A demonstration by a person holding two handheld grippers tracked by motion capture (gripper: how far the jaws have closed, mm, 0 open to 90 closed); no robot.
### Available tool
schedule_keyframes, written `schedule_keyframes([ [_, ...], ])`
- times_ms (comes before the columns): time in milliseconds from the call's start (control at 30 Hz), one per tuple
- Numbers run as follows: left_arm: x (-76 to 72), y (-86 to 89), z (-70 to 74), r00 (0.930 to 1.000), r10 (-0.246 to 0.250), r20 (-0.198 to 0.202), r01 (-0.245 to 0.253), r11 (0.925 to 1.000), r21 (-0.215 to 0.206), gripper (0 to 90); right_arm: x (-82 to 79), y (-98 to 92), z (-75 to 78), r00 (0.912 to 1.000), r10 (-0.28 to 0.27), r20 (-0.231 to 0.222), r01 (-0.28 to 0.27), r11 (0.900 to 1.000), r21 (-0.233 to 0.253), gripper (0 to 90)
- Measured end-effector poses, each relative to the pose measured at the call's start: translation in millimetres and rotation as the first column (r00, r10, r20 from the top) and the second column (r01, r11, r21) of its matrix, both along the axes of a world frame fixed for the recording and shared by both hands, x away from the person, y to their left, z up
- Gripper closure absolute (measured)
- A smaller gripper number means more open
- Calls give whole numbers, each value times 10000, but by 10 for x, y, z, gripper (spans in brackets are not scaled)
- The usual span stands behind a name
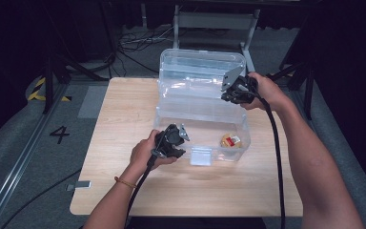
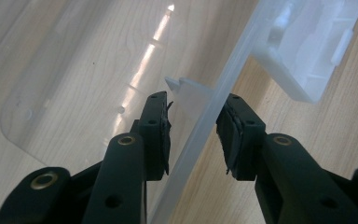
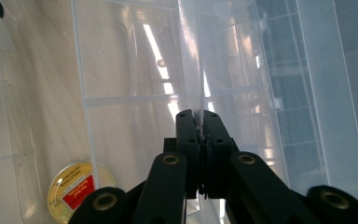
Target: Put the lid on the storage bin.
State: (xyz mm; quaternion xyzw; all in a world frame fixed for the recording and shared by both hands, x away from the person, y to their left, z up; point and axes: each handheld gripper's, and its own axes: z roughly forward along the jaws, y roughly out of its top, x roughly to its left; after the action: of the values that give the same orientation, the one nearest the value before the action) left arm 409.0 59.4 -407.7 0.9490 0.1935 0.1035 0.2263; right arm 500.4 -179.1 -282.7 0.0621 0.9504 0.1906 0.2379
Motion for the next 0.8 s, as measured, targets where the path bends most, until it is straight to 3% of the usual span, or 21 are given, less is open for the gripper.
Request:
schedule_keyframes([
  [800, -13, -10, -10, 9999, 22, 167, -23, 10000, 35, 631, -265, -12, -32, 9996, 55, 273, -55, 10000, -10, 866],
])
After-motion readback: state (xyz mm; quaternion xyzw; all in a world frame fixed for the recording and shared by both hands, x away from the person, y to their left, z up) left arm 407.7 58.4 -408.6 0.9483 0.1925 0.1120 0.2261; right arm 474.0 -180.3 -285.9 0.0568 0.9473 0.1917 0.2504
